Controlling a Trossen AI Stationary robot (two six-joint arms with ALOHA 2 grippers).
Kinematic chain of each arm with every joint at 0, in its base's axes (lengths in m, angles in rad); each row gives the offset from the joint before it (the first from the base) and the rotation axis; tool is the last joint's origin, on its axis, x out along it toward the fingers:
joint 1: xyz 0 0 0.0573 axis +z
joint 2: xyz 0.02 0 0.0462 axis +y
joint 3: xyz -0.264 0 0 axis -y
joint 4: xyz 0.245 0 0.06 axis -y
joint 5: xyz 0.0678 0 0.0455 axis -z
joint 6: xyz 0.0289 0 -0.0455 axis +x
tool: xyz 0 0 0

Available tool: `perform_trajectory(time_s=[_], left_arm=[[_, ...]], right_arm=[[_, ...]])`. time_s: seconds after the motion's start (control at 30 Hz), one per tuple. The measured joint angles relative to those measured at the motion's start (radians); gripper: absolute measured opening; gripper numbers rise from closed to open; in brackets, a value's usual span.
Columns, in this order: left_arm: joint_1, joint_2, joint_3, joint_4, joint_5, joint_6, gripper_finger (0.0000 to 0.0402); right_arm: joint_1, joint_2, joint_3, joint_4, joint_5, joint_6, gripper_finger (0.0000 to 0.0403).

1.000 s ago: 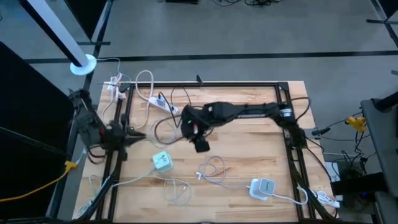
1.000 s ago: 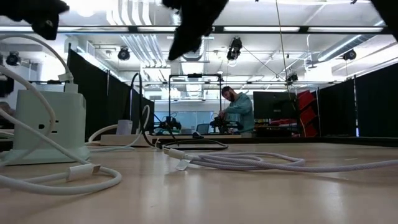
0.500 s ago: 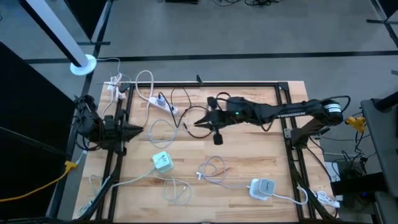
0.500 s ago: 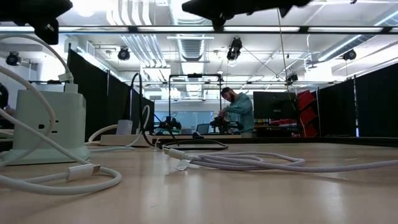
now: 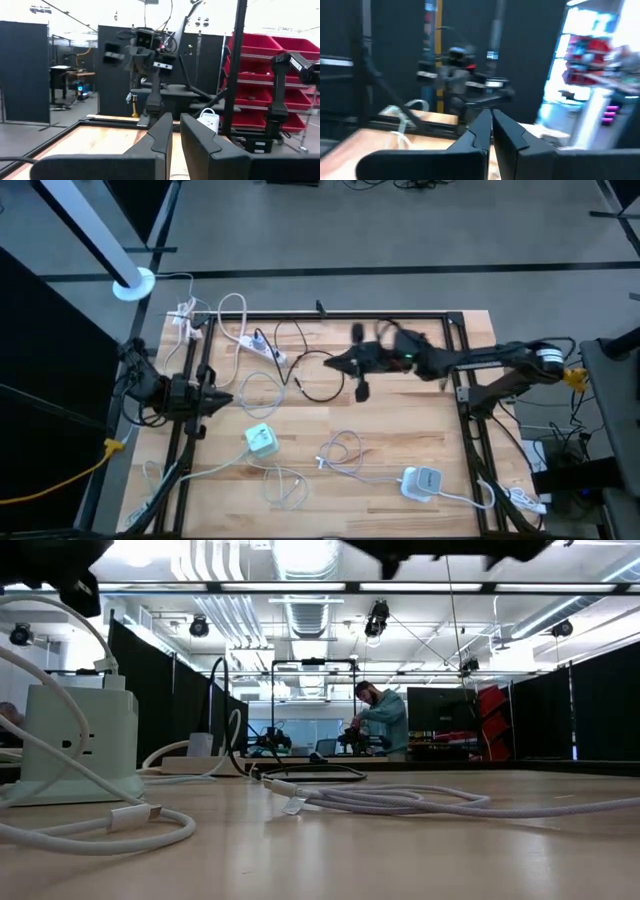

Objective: Insert USB
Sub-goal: Return to Home Position

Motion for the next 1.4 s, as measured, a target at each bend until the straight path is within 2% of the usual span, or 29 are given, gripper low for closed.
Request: perform_trajectory(time_s=[0.1,0.23,0.33,0.5,0.63,0.77,0.87,0.97,1.07,1.13,1.27,1.4], left_arm=[[0.032,0.000,-0.045,0.063,0.028,-0.001,0.0025],[0.071,0.000,-0.124,0.152,0.060,-0.031,0.0025],[0.090,0.008,-0.124,0.137,0.078,-0.086,0.0025],[0.104,0.004,-0.124,0.186,0.153,-0.052,0.0025],[0.104,0.008,-0.124,0.172,0.151,-0.061,0.0025],[0.104,0.009,-0.124,0.119,0.149,-0.066,0.0025],[0.104,0.013,-0.124,0.013,0.150,-0.084,0.0025],[0.104,0.021,-0.124,-0.025,0.150,-0.177,0.0025],[0.104,0.026,-0.124,0.016,0.148,-0.226,0.0025],[0.104,0.026,-0.124,0.057,0.148,-0.219,0.0025],[0.105,0.022,-0.124,0.178,0.193,-0.101,0.0025],[0.105,0.002,-0.124,0.242,0.370,0.144,0.0025]], right_arm=[[0.036,-0.130,-0.090,-0.027,0.105,-0.020,0.0000],[0.052,-0.300,-0.218,-0.021,0.117,0.027,0.0000],[0.049,-0.408,-0.307,-0.024,0.081,0.063,0.0000],[0.014,-0.567,-0.442,-0.016,-0.012,0.135,0.0000],[-0.023,-0.697,-0.560,-0.021,-0.069,0.187,0.0000],[-0.057,-0.870,-0.705,-0.017,-0.069,0.209,0.0000],[-0.085,-1.023,-0.802,-0.022,-0.107,0.249,0.0000],[-0.123,-1.172,-0.860,-0.069,-0.213,0.316,0.0000],[-0.177,-1.287,-0.862,-0.250,-0.356,0.326,0.0000],[-0.224,-1.332,-0.862,-0.337,-0.406,0.327,0.0000],[-0.328,-1.310,-0.862,-0.383,-0.552,0.318,0.0000],[-0.425,-1.295,-0.862,-0.379,-0.587,0.321,0.0000]])
